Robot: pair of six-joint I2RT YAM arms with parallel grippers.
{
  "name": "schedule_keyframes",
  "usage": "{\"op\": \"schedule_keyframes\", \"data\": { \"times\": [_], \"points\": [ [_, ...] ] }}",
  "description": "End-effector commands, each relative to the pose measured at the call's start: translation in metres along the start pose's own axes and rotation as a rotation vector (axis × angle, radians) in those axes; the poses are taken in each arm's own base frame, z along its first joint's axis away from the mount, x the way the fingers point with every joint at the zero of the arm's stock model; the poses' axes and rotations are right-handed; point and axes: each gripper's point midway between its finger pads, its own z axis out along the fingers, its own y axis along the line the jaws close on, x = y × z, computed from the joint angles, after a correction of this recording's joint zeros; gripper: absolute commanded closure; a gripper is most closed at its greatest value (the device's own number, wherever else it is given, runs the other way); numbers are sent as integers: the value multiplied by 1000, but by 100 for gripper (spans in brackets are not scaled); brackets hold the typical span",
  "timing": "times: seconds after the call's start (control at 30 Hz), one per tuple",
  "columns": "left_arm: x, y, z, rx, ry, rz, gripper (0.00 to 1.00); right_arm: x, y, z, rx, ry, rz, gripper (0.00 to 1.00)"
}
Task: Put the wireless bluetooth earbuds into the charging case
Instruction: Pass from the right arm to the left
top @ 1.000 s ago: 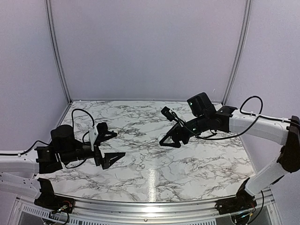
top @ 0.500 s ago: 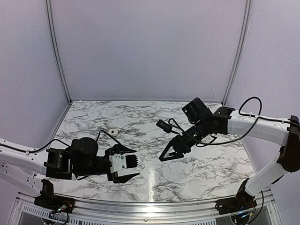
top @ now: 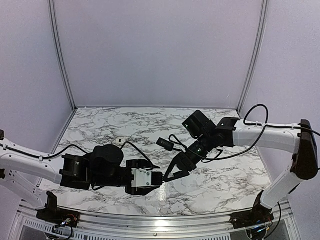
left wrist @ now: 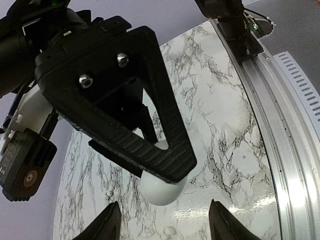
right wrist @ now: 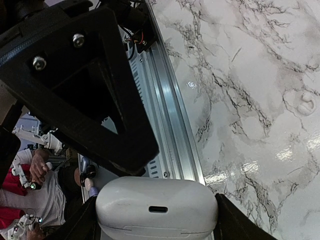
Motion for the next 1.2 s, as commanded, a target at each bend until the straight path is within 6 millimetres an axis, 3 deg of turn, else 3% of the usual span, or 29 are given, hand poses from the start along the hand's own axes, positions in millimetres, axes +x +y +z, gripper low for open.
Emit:
{"op": "schedule_keyframes", "data": {
  "times": [0.0,0.8,1.17],
  "points": [
    [-9,-4,3,22,3,57,40,-15,16,-1,-44,-26,-36,50],
    [-14,-22,16,89,12,121,66,-6,18,11,-83,17,-34,51],
    [-16,-26,17,95,19,135,85,-4,22,11,-95,22,-37,51]
  ]
}}
